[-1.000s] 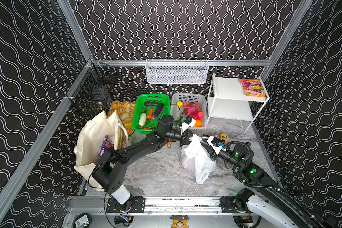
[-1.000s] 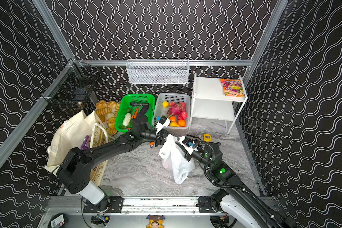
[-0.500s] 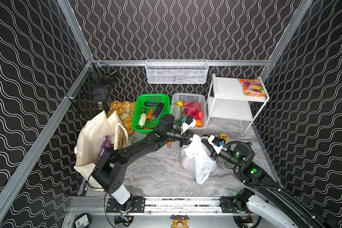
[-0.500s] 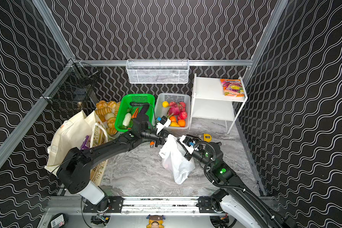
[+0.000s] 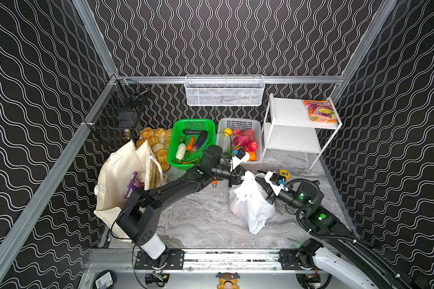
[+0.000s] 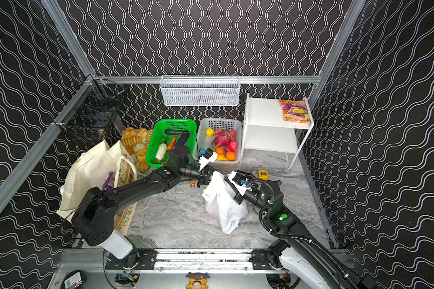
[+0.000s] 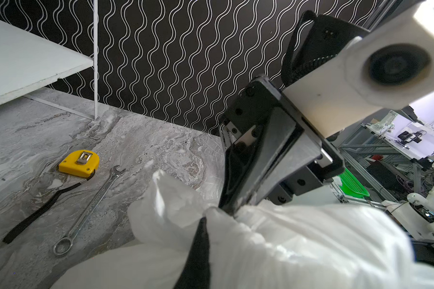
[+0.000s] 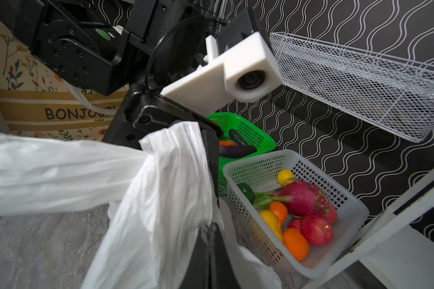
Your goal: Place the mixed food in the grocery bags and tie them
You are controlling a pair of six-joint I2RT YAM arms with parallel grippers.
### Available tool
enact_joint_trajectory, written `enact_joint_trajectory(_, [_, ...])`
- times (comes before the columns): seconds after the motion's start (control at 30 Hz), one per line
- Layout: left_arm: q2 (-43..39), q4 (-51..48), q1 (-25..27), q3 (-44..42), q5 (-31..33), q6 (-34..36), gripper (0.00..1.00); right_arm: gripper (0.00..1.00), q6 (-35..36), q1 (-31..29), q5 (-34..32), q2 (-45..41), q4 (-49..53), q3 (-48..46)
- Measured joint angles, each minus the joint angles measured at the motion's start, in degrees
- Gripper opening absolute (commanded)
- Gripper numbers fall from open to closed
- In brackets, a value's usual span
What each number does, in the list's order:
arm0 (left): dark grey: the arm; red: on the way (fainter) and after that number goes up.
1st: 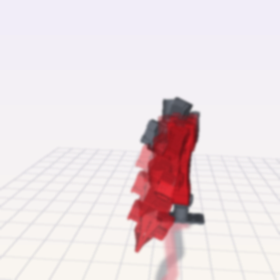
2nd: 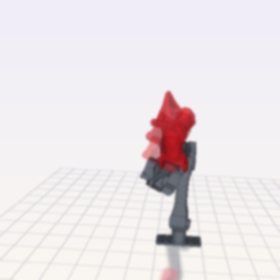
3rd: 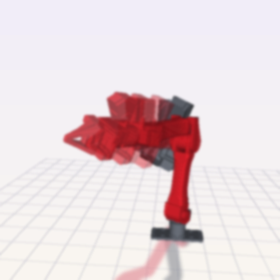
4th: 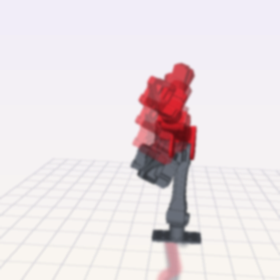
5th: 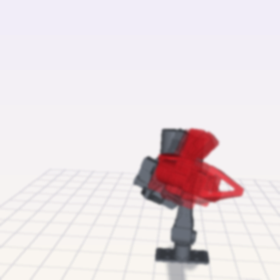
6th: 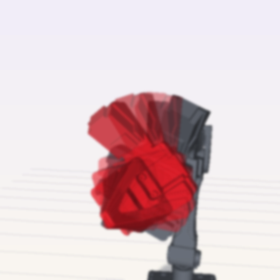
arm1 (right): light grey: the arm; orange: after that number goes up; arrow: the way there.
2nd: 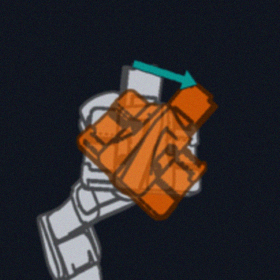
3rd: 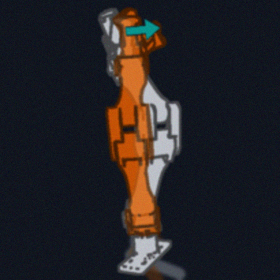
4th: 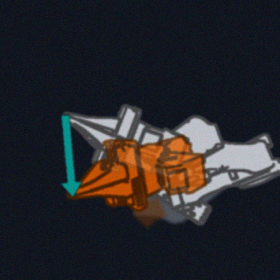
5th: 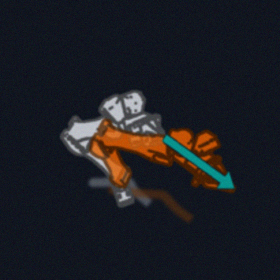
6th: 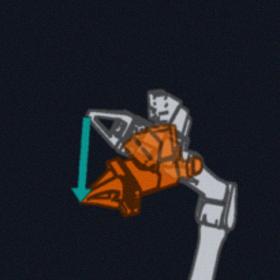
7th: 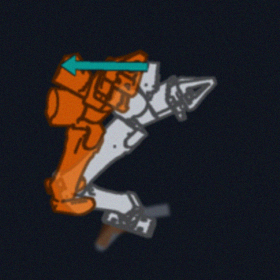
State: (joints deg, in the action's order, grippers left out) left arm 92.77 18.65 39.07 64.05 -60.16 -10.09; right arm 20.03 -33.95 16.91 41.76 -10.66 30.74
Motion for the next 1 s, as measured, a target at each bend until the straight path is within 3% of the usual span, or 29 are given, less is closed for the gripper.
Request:
enact_joint_trajectory(0.23, [-0.7,1.8,0.1,-1.1,2.3,0.8,0.00,0.24,-4.2,-0.2,5.3,-2.4,0.4,-3.3])
enact_joint_trajectory(0.47, [1.2,14.0,0.2,-4.4,0.8,-7.9,0.00,0.26,-8.9,-2.1,6.4,0.8,-3.8,-5.3])
enact_joint_trajectory(0.67, [2.7,23.9,0.2,-5.2,0.0,-15.2,0.00,0.30,-10.6,-3.2,4.6,2.6,-9.6,-6.4])
enact_joint_trajectory(1.0, [2.7,29.3,0.2,-6.4,0.4,-18.2,0.00,0.35,-14.7,-3.3,-2.9,-7.1,-8.0,-9.0])
